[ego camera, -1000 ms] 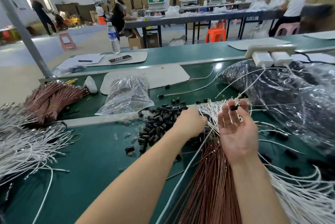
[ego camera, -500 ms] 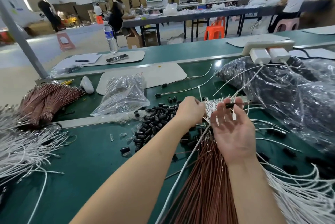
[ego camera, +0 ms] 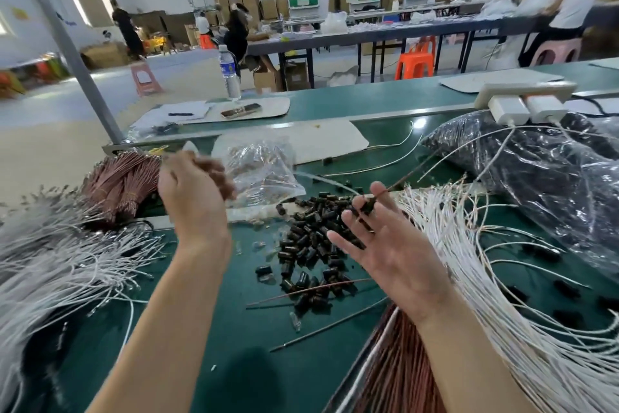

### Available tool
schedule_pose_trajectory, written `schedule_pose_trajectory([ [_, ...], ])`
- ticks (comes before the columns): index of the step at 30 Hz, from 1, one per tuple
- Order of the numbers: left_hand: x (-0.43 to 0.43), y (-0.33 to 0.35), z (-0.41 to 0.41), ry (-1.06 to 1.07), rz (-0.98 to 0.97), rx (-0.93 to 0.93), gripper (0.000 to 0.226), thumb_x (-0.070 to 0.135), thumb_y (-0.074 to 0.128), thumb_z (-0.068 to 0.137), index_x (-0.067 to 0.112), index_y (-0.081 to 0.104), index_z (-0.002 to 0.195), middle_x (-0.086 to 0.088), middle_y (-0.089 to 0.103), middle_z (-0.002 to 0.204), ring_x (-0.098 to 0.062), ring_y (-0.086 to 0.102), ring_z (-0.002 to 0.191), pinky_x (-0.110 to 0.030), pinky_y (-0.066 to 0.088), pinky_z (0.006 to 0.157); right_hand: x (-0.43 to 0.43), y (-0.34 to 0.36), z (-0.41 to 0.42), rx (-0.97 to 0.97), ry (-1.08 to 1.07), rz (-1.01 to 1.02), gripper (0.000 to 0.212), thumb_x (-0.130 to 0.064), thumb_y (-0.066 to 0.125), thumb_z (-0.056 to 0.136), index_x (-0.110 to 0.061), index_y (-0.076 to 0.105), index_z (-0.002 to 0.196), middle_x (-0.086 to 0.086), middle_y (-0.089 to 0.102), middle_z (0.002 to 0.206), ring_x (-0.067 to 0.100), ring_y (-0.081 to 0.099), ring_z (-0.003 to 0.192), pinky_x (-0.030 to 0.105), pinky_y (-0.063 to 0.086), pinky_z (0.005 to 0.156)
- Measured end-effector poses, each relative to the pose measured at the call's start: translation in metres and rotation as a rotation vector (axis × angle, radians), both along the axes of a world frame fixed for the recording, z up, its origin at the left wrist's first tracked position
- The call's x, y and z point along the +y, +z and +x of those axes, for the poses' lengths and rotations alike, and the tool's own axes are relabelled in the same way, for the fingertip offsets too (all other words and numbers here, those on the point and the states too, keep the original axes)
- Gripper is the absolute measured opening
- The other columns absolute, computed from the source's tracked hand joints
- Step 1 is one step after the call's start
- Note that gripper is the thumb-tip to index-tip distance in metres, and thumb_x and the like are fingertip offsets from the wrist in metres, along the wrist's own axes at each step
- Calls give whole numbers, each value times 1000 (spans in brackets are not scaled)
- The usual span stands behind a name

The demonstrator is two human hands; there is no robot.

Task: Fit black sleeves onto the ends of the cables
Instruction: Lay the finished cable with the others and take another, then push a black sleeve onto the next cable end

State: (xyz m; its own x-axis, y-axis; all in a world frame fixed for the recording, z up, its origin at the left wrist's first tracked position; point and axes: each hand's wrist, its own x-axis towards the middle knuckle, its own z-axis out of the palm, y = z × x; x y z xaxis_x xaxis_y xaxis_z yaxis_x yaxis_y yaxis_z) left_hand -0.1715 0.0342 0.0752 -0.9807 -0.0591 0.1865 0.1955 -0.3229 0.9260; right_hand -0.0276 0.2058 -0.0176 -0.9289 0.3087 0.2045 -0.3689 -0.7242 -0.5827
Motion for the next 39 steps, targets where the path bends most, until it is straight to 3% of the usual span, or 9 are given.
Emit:
schedule_pose_trajectory([
  [7, -51, -87, -1, 51, 68, -309, 23, 21, 33, 103, 22, 45, 84, 7, 48, 50, -11, 41, 40, -20, 35, 38, -5, -5, -7, -154, -143, 3, 25, -14, 58, 96, -27, 77, 105, 4, 74, 106, 25, 68, 116, 52, 40, 111],
  [13, -57, -95, -11, -56, 161, -337, 18, 20, 38, 104, 21, 47, 88, 6, 51, 53, -10, 43, 40, -20, 38, 38, -10, -5, -10, -308, -73, 133, 26, -16, 62, 93, -26, 76, 112, 5, 72, 107, 20, 71, 95, 47, 59, 90],
  [18, -56, -101, -11, -277, 280, -385, 26, 17, 36, 100, 20, 43, 76, 4, 38, 56, -12, 35, 41, -21, 35, 38, -18, -4, -15, -360, -86, 211, 28, -19, 63, 91, -26, 76, 116, 8, 73, 114, 27, 70, 111, 50, 51, 102],
  [23, -60, -106, -11, -389, 143, -349, 26, 18, 37, 94, 20, 40, 68, 4, 24, 55, -14, 25, 41, -24, 29, 38, -14, -3, -14, -296, -176, 106, 27, -19, 62, 89, -27, 78, 110, 5, 74, 107, 25, 71, 111, 47, 53, 97],
  [27, -61, -104, -11, -310, 216, -342, 25, 22, 43, 102, 19, 52, 78, 4, 35, 56, -11, 32, 41, -22, 34, 39, -15, -2, -12, -267, -210, 37, 32, -13, 63, 88, -17, 76, 117, 11, 74, 107, 25, 73, 103, 36, 60, 88],
  [30, -63, -102, -6, -389, 361, -346, 39, 48, 47, 101, 15, 66, 103, 3, 60, 72, -8, 53, 54, -20, 46, 48, -21, 1, -13, -236, -239, 71, 30, -11, 62, 87, -16, 77, 113, 16, 74, 110, 28, 72, 106, 30, 59, 87],
  [32, -55, -98, 4, -500, 255, -307, 50, 57, 59, 88, 14, 74, 108, 2, 67, 81, -8, 60, 62, -22, 51, 52, -28, 2, -15, -215, -259, 134, 28, -10, 61, 89, -17, 78, 111, 19, 73, 113, 29, 72, 109, 29, 58, 89],
  [34, -42, -97, 18, -589, 88, -240, 41, 50, 73, 76, 20, 78, 104, -1, 68, 81, -11, 61, 61, -23, 51, 50, -36, 3, -17, -192, -258, 192, 27, -10, 60, 90, -16, 77, 110, 22, 73, 114, 29, 71, 111, 28, 57, 92],
  [39, -24, -103, 41, -709, -142, -80, 28, 33, 84, 82, 29, 75, 109, -4, 72, 96, -15, 67, 78, -27, 55, 62, -50, 2, -19, -190, -233, 265, 26, -14, 62, 88, -16, 77, 109, 24, 72, 113, 28, 70, 113, 25, 55, 93],
])
